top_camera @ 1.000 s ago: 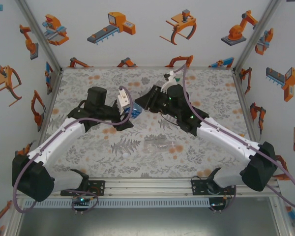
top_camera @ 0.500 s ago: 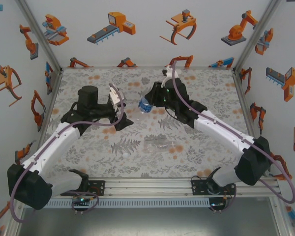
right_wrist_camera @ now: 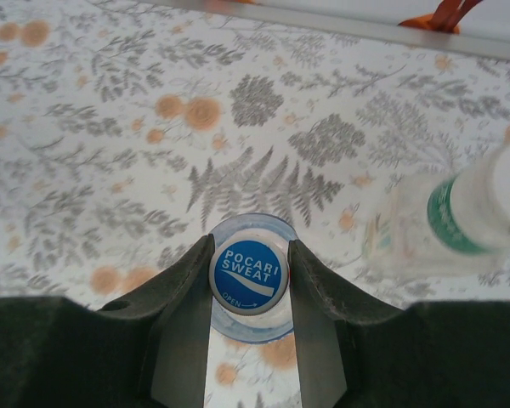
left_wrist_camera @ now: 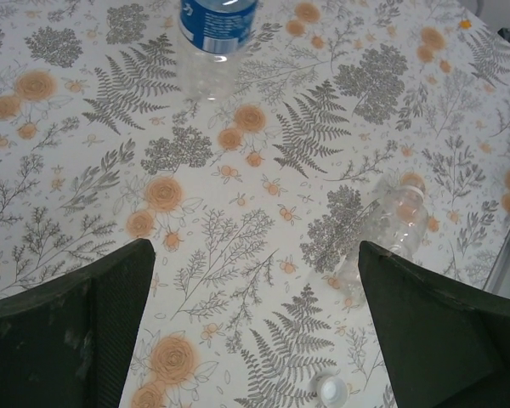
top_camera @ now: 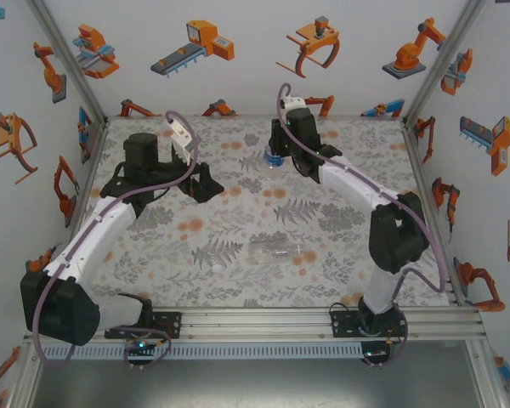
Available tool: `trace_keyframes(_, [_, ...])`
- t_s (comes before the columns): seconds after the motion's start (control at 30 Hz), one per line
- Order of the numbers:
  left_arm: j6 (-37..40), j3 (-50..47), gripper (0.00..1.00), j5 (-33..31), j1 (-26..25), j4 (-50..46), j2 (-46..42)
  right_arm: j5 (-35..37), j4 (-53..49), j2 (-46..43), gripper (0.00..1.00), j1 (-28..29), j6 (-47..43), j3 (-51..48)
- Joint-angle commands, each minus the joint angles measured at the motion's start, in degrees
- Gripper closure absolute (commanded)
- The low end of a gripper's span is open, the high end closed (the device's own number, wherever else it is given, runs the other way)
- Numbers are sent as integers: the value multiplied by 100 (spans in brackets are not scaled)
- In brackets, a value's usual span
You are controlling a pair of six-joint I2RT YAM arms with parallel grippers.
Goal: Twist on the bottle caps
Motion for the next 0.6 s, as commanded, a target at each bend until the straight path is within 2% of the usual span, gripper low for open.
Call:
trace_keyframes(0.0, [-145, -171, 3, 265, 23, 251, -134, 52, 414, 325, 84, -71, -565, 448])
trace_keyframes(0.17, [-87, -223, 3, 233, 29, 315, -150, 11, 416, 802, 83, -144, -745, 778])
trace_keyframes(0.33, [-15, -243, 3, 210, 34, 303, -195, -16, 461, 1008, 76, -153, -777, 816])
trace_keyframes(0.4, [-6, -242, 3, 210, 33, 279, -204, -31, 448, 1044, 72, -153, -747, 815])
trace_keyframes(0.57, [23, -239, 3, 243, 33, 270, -235, -29, 409, 1026, 54, -153, -676, 750])
